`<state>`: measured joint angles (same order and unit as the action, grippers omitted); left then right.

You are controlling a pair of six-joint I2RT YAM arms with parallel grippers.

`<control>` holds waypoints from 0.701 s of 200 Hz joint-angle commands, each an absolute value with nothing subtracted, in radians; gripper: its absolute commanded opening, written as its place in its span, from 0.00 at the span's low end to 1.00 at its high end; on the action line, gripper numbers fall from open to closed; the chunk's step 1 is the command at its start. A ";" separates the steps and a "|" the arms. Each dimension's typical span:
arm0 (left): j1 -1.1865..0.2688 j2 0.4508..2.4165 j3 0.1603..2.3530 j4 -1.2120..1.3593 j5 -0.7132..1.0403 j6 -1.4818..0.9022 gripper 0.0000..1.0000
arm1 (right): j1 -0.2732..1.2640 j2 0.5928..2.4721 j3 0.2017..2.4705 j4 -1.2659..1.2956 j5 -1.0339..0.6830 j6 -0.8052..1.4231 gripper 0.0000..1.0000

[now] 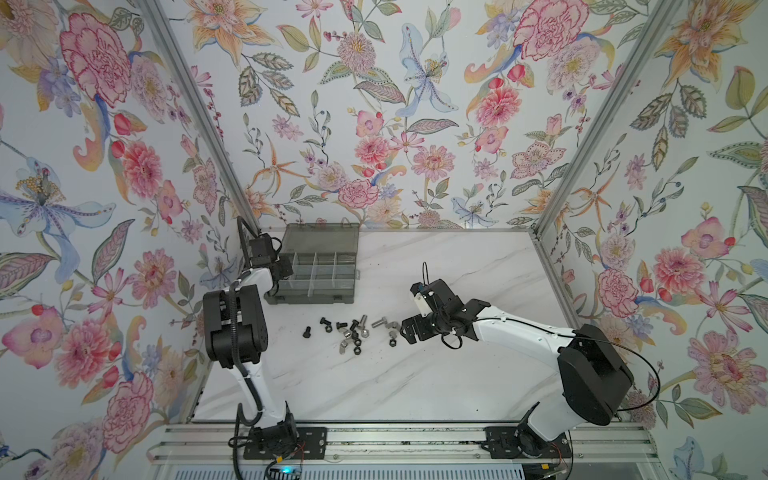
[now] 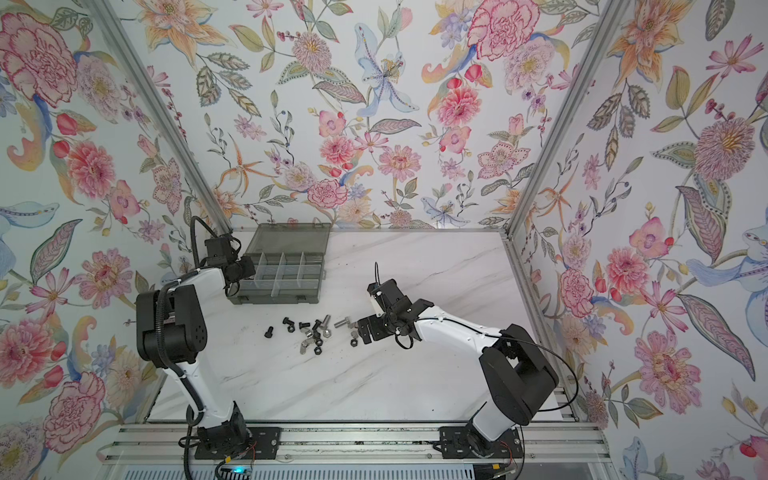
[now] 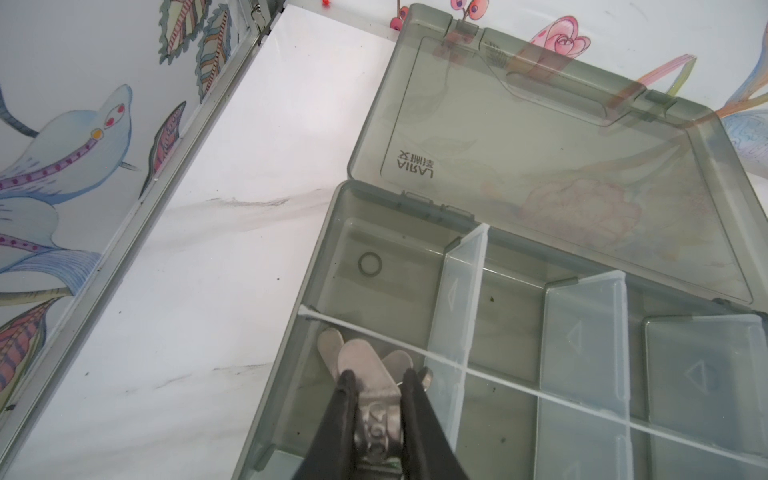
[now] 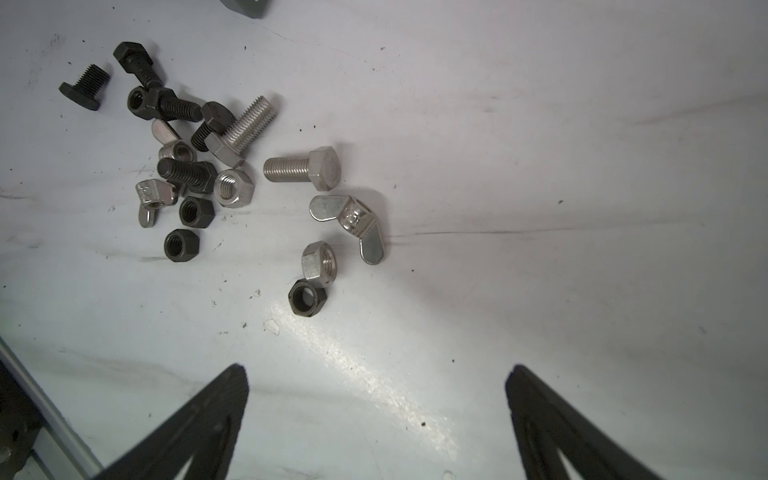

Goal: Sort the screws and nuts into containers
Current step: 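Lower the left gripper into the compartment and open it to release the wing nut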

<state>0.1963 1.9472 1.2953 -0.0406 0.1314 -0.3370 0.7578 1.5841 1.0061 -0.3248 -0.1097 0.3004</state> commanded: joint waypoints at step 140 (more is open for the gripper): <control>0.180 1.816 1.240 -0.083 0.143 -0.355 0.42 | 0.759 1.543 1.002 -0.331 -0.117 0.313 0.99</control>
<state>0.1959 1.9167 1.2510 -0.0505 0.1387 -0.3523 0.7578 1.5822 1.0061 -0.3252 -0.1146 0.3008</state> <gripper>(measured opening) 0.404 0.992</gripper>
